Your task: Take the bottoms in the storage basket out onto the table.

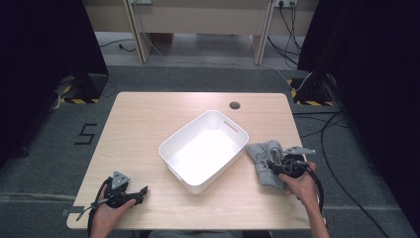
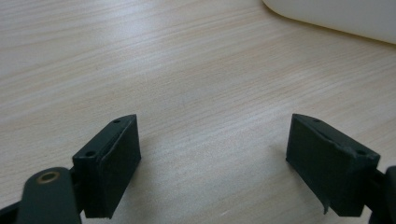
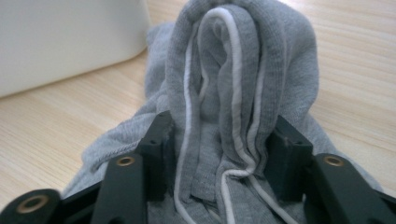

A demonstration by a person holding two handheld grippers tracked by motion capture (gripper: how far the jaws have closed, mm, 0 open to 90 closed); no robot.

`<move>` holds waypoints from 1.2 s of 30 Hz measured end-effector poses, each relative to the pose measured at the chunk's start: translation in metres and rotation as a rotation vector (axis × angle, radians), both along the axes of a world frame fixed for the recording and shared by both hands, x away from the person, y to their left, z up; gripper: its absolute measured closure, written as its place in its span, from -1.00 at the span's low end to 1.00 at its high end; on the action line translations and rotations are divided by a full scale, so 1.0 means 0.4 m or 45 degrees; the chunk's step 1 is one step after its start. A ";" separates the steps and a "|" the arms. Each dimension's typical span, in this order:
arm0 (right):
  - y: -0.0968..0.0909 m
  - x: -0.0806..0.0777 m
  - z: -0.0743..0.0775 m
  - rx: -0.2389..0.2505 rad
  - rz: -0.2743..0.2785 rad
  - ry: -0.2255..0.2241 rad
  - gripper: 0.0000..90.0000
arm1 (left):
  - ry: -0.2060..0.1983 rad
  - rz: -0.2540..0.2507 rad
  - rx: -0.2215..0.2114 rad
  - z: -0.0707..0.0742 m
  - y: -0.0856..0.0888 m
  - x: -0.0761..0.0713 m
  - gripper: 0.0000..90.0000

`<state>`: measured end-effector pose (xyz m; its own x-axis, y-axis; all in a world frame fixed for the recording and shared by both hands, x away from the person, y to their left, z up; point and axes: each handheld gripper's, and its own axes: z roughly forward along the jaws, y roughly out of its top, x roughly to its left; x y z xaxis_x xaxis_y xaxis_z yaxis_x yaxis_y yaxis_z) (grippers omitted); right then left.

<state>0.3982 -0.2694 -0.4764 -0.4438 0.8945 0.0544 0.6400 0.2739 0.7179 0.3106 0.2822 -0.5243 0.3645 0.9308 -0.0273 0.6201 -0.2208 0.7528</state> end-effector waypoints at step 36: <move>0.143 -0.063 0.137 0.133 0.159 -0.172 -0.27 | -0.002 -0.009 0.003 0.000 0.001 -0.004 -0.63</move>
